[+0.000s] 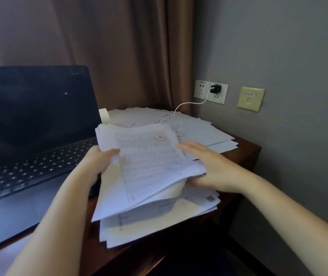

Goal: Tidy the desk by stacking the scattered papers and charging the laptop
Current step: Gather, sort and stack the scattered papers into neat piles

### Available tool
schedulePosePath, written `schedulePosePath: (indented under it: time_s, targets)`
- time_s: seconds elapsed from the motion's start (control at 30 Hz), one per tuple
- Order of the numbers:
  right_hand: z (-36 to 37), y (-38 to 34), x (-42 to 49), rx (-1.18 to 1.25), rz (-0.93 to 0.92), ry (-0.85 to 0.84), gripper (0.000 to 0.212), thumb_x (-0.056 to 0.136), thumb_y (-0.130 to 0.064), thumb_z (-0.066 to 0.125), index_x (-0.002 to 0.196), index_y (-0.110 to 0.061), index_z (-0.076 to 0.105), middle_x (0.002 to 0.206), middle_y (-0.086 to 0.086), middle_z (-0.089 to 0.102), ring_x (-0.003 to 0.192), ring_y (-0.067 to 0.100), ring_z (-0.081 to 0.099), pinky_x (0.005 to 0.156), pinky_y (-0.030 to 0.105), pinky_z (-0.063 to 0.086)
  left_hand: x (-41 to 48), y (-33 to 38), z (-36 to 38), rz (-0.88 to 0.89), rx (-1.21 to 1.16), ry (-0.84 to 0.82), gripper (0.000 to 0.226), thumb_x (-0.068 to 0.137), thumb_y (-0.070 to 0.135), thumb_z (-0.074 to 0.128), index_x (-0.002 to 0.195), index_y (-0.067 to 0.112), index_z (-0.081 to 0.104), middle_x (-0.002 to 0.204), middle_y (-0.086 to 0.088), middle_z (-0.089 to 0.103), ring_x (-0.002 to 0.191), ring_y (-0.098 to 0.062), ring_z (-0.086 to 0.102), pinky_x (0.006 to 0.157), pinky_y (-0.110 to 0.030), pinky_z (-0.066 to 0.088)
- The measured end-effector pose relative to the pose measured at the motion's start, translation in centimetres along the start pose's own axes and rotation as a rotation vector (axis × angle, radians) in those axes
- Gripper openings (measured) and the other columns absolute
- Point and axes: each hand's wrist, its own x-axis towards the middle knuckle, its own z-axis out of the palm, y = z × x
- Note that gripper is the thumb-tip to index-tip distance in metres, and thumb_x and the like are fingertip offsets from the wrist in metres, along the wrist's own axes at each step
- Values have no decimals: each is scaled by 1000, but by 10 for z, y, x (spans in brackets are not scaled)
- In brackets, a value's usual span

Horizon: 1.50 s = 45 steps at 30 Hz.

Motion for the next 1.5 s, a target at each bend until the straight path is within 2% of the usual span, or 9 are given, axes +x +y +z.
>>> schedulePosePath:
  time_s: [0.07,0.17,0.27,0.37,0.47,0.6,0.93,1.37,1.5]
  targets:
    - [-4,4,-3,359,124,60,70,84,-16,70,128,-52,30,130,-27,38,106,-21,49,92,6,39,1,-2,1,23,102,29,42,85,13,63,124,3,52,113,-16,63,95,-31,63,74,-39,53]
    - [-3,11,1,938,355,129,46,94,-9,51,134,-31,43,132,0,51,101,17,64,86,32,51,-3,-1,5,55,142,38,43,84,6,59,126,2,49,112,-15,61,94,-30,61,61,-32,47]
    - [-2,18,9,1142,467,155,28,97,-13,41,122,-11,54,113,11,64,79,23,65,72,35,54,-5,-1,9,108,135,77,47,86,4,58,131,3,44,113,-12,57,91,-26,56,62,-31,44]
    - [0,34,24,852,537,250,22,96,-18,44,101,-8,63,93,11,71,66,17,66,59,25,53,-9,0,12,167,132,122,51,88,5,58,135,7,40,115,-8,51,98,-24,50,74,-37,43]
    - [0,73,48,271,507,315,18,90,-19,57,105,-14,65,114,7,65,99,17,61,80,25,44,-10,2,10,210,110,164,51,88,5,58,136,9,41,111,-4,49,97,-23,50,73,-38,42]
    - [-5,112,75,-236,438,35,67,81,-47,66,139,-23,43,150,5,33,139,23,29,113,38,27,-7,0,7,228,76,222,47,87,5,57,131,10,44,111,-5,52,95,-24,51,66,-34,40]
    - [-16,109,127,-444,281,-270,90,76,-63,62,149,-28,22,156,-3,24,140,21,28,113,40,27,3,-4,-9,210,33,298,44,87,5,57,130,10,47,114,-9,54,97,-26,51,70,-38,41]
    - [0,100,144,-817,116,-52,35,92,-13,45,124,-21,56,120,11,60,107,33,55,87,38,47,5,-5,-14,153,-27,267,42,90,6,57,130,10,47,115,-8,55,102,-28,54,77,-41,43]
    - [-4,104,136,-860,98,82,35,88,-2,41,108,-22,62,107,9,65,96,32,58,66,31,37,6,-6,-16,141,-59,259,40,89,6,57,128,11,48,118,-10,58,104,-32,57,77,-42,45]
